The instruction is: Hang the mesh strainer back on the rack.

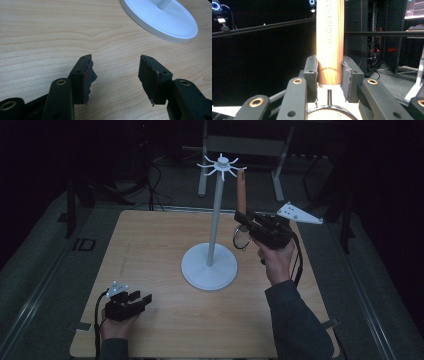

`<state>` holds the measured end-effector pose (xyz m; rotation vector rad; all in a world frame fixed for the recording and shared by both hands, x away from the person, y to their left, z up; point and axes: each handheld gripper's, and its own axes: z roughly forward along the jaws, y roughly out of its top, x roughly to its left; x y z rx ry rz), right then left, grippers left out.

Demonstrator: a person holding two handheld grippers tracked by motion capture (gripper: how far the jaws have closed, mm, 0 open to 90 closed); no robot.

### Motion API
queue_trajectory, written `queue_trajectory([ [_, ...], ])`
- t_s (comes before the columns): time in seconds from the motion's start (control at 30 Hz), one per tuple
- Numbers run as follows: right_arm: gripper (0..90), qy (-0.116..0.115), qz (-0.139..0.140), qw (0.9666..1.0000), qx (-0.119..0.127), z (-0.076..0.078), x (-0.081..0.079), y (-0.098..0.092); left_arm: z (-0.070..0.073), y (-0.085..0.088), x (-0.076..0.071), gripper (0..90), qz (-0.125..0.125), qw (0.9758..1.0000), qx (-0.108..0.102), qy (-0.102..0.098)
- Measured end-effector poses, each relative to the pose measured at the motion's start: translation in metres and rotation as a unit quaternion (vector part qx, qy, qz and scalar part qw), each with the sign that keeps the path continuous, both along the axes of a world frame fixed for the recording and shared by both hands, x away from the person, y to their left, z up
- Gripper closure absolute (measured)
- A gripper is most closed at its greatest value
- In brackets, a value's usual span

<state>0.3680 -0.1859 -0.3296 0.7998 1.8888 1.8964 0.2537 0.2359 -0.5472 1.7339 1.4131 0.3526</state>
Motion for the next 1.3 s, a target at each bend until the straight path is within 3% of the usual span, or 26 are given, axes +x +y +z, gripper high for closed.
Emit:
queue_trajectory([
  [0.83, 69.1, 0.013, 0.008, 0.9999, 0.002, 0.003, 0.01, 0.008, 0.0, 0.0, 0.0, 45.4, -0.001, 1.0, 0.0, 0.001],
  [1.13, 68.2, 0.018, 0.007, 0.9997, -0.011, -0.001, 0.013, 0.013, 0.0, 0.0, 0.0, 45.4, -0.001, 1.0, 0.0, 0.001],
  [1.3, 53.5, 0.013, 0.002, 0.9999, -0.001, -0.001, 0.012, 0.013, 0.0, 0.0, 0.0, 45.4, 0.0, 1.0, 0.0, 0.0],
])
